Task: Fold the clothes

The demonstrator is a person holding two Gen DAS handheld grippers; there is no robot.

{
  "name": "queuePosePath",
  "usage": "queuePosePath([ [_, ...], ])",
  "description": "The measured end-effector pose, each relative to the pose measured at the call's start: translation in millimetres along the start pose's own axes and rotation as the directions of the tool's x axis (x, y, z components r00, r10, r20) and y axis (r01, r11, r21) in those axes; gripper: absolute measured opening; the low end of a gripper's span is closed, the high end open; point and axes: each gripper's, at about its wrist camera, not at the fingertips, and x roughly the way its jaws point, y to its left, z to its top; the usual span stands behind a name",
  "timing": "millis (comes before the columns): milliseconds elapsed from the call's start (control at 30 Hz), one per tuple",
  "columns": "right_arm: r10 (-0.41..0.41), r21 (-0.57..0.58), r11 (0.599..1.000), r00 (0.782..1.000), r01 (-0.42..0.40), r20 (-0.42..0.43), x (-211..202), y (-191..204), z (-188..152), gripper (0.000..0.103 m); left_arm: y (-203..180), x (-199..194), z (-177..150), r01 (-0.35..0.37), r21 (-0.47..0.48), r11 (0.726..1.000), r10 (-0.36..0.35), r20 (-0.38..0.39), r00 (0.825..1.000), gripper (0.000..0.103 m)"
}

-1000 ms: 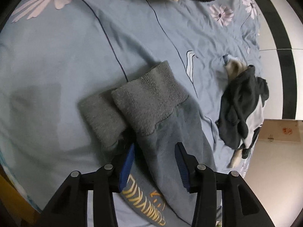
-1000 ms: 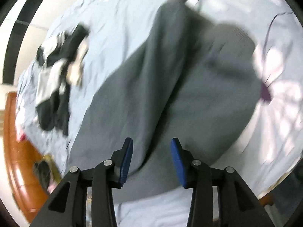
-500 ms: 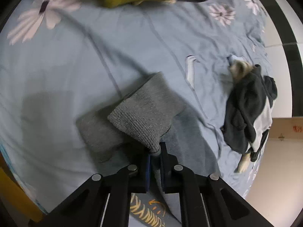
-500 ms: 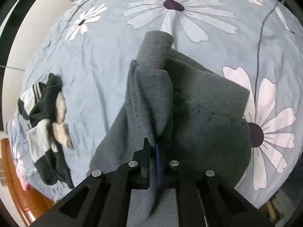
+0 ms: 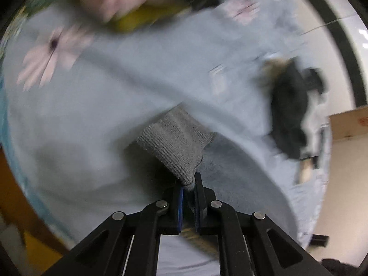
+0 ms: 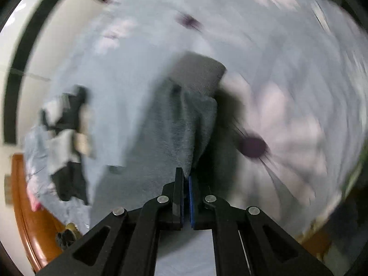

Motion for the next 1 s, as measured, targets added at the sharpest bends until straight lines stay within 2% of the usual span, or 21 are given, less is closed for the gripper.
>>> queuePosePath([
  [67,-0.02,0.042,0.999,1.0,0.021,-0.016,13,-20,-6,0.003,11,11,-6,-0.027,-0.026,0.999,0.027,-0.016,1.0,0.008],
  [133,-0.019,0.053,0.998,1.0,0.02,-0.016,17,-28,-9,0.003,17,13,-11,-0.022,-0.055,0.998,0.022,-0.01,1.0,0.008],
  [333,-0.006,-0.002,1.0,1.0,0.006,-0.023,17,-22,-3,0.003,17,12,-8,-0.005,-0.069,0.998,0.005,-0.008,1.0,0.009],
  [467,-0.009,-0.065,0.998,1.0,0.008,-0.012,12,-14,-6,0.005,18,13,-11,0.007,-0.082,0.997,-0.007,-0.009,1.0,0.014],
  [533,0.002,-0.096,0.995,1.0,-0.002,0.008,8,-10,-7,0.017,20,11,-10,-0.008,-0.078,0.997,0.008,0.001,1.0,0.027],
  [567,0.006,-0.103,0.995,1.0,-0.003,0.022,7,-9,-6,0.032,22,10,-9,-0.014,-0.076,0.997,0.014,0.008,1.0,0.041],
  [600,0.015,-0.106,0.994,0.999,-0.011,0.034,4,-11,-4,0.045,24,9,-8,-0.014,-0.078,0.997,0.015,0.021,1.0,0.047],
  [700,0.027,-0.075,0.997,0.998,-0.023,0.058,5,-18,1,0.047,32,13,-2,0.005,-0.092,0.996,0.0,0.049,0.999,0.049],
  [800,0.067,-0.025,0.998,0.994,-0.065,0.082,18,-19,10,0.048,38,23,4,0.064,-0.136,0.989,-0.055,0.07,0.996,0.049],
  [1000,0.124,0.072,0.988,0.984,-0.134,0.129,35,-31,31,0.049,50,39,9,0.181,-0.248,0.952,-0.15,0.14,0.979,0.049],
])
